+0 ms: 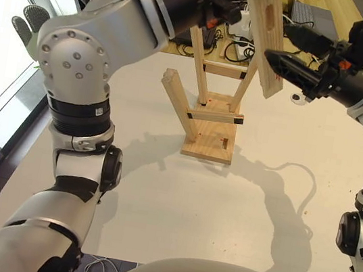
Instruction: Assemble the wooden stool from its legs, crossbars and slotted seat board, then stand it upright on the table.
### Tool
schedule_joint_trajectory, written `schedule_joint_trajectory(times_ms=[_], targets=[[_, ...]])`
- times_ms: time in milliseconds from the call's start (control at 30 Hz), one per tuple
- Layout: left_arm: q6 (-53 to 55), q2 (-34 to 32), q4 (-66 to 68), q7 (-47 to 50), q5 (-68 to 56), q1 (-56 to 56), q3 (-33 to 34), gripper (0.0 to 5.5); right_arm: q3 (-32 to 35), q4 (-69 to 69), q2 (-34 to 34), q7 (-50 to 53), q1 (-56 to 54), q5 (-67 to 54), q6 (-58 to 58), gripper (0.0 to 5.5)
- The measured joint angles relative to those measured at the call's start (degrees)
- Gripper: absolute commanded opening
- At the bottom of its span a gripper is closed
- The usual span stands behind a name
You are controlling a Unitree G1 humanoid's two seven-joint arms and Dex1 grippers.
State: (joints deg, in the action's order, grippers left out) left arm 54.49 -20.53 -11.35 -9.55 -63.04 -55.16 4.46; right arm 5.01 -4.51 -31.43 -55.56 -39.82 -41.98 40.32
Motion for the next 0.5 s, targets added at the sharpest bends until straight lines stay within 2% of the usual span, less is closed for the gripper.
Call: schedule_joint_trajectory(times_ms=[233, 500], targets=[[-0.1, -0.1, -2.3, -8.0, 4.5, -0.7, -3.9, 1.04, -3.1, 6.8, -3.2, -8.0, -5.5, 1.7, 0.3, 4.02], [0.4, -3.2, -4.3, -17.4, 9.0, -0.6, -8.0, 1.04, -7.4, 13.1, -6.4, -21.0, -13.8, 3.5, 0.4, 4.02]])
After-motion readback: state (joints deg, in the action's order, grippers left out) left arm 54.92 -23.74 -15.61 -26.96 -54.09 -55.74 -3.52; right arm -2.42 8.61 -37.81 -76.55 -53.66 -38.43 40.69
